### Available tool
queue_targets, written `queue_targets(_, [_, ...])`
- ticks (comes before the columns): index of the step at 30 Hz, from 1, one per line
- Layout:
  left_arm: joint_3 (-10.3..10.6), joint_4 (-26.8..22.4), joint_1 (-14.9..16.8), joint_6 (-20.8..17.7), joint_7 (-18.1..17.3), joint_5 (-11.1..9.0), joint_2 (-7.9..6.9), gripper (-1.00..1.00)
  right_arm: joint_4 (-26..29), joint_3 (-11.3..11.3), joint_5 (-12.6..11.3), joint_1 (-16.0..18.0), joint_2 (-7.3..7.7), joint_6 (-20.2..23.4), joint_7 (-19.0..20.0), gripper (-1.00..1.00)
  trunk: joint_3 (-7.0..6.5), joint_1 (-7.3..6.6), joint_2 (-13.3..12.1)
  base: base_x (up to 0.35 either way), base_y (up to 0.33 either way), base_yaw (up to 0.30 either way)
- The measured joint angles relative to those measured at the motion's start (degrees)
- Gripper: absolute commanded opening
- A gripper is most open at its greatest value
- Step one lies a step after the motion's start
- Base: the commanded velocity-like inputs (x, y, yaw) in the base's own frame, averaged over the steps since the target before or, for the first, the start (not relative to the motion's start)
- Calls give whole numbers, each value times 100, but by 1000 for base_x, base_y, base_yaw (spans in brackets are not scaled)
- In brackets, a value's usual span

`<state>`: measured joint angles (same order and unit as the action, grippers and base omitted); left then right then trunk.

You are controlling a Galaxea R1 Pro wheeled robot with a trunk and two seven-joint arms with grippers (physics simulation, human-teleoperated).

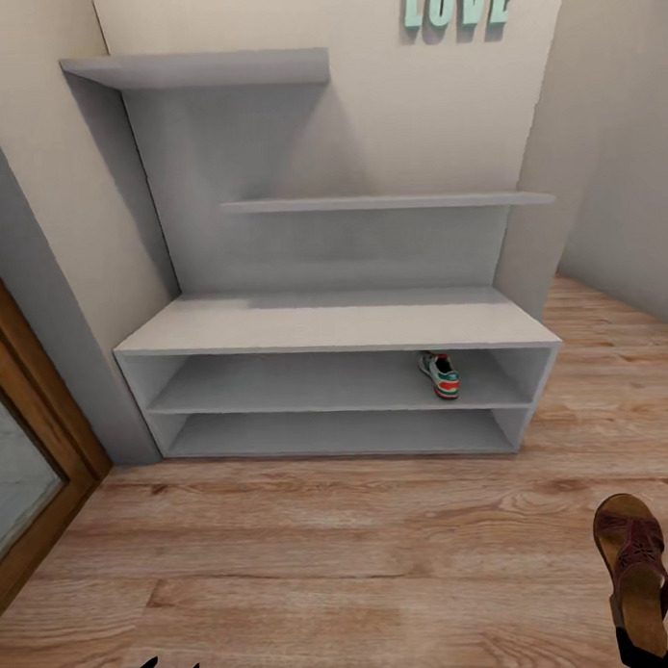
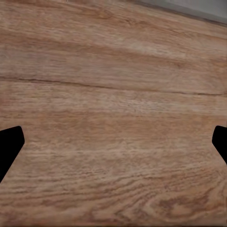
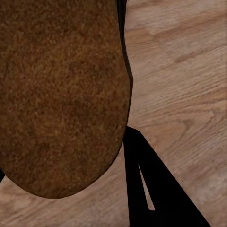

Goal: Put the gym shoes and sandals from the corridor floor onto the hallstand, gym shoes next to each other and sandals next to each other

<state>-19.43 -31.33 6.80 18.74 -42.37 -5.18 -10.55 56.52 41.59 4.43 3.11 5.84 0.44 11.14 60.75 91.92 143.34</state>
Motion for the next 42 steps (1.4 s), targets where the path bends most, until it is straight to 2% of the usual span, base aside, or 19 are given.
queue_targets(17, [0,-1,0,-1,-4,0,0,100,0,1,-4,0,0,0,0,-100,0,0,0,-1,307,0])
queue_targets(31, [-4,-6,0,-9,3,0,-8,100,0,0,-4,0,0,0,5,-100,0,1,0,-99,299,0])
queue_targets(42, [-5,-4,1,-6,8,-1,-9,100,31,-5,-10,0,-3,0,10,-100,0,0,0,-8,66,0])
